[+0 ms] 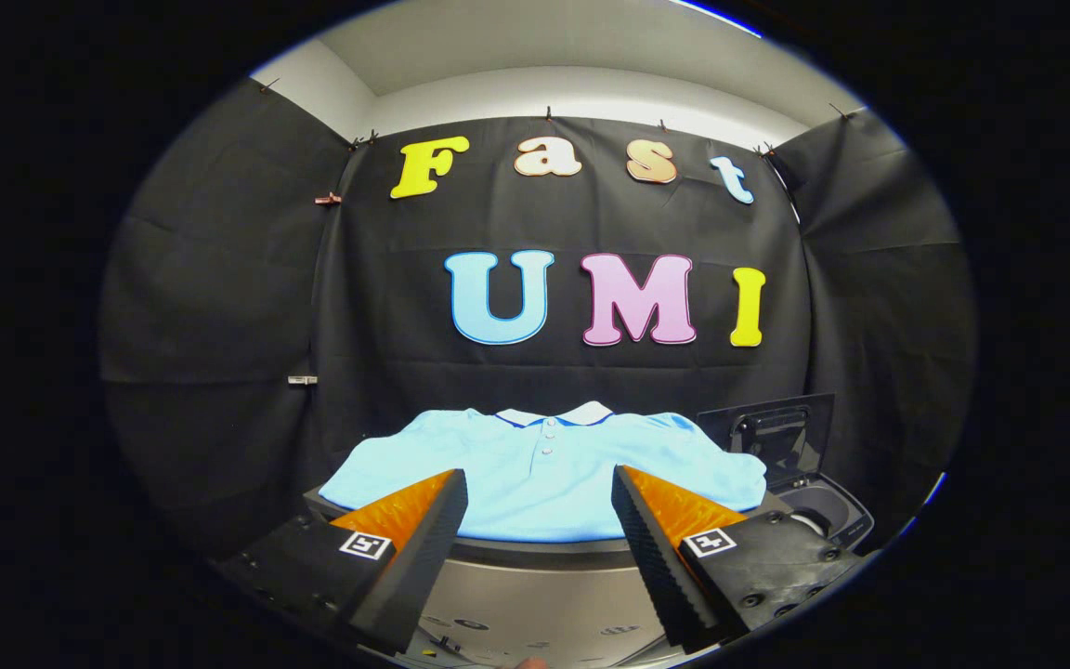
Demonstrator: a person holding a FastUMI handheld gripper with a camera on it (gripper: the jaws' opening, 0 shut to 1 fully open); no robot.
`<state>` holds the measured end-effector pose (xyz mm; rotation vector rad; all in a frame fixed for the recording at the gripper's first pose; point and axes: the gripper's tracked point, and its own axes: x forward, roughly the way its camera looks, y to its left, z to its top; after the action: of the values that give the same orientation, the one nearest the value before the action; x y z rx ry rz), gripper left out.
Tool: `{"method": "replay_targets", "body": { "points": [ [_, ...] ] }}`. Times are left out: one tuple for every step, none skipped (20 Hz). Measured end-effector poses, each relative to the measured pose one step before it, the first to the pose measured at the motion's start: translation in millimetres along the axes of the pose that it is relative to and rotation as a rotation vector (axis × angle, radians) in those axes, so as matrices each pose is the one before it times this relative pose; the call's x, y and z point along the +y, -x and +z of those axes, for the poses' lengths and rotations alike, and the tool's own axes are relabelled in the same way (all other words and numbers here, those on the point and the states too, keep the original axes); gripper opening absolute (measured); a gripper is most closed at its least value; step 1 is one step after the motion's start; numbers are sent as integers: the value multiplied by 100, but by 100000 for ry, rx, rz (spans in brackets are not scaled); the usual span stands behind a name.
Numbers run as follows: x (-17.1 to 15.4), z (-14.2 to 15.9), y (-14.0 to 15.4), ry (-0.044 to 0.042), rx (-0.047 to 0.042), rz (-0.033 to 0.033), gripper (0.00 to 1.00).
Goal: Put the clothes into the washing machine and then close the washing machine lid.
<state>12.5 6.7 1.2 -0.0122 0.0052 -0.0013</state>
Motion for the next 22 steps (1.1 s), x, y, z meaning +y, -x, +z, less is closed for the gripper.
{"method": "replay_targets", "body": {
  "points": [
    [-95, 226, -365, 330, 109, -545, 98],
    [-165, 190, -449, -37, 417, -512, 98],
    [52, 304, -623, -658, 570, -36, 98],
    [25, 287, -591, -310, 380, -141, 98],
    [-202, 185, -601, -308, 1007, -449, 98],
    [-57, 391, -650, -627, -55, -248, 98],
    [-110, 435, -727, -696, 329, -505, 98],
    [-182, 234, -662, -425, 450, -816, 98],
    [-164, 276, -747, -207, 278, -394, 98],
    [-34, 170, -730, -165, 1301, -249, 98],
    [-133, -98, -936, 11, 2251, -412, 98],
    [-50, -544, -930, 850, 4055, 193, 98],
    [-202, -650, -934, 1546, 4833, -455, 98],
    [-45, -218, -800, 2051, 3236, -313, 98],
    [-42, -241, -892, 1729, 3428, -151, 98],
    [312, -158, -742, 885, 2657, 758, 98],
    [490, -239, -896, 865, 3282, 1169, 98],
    [-39, -336, -893, 565, 3398, -445, 98],
    [249, -172, -875, 10, 3116, 353, 98],
    [153, 11, -773, -249, 2875, -250, 98],
    [-19, -229, -830, -265, 3386, -689, 98],
    [-33, 62, -707, -335, 2763, -593, 98]
  ]
}}
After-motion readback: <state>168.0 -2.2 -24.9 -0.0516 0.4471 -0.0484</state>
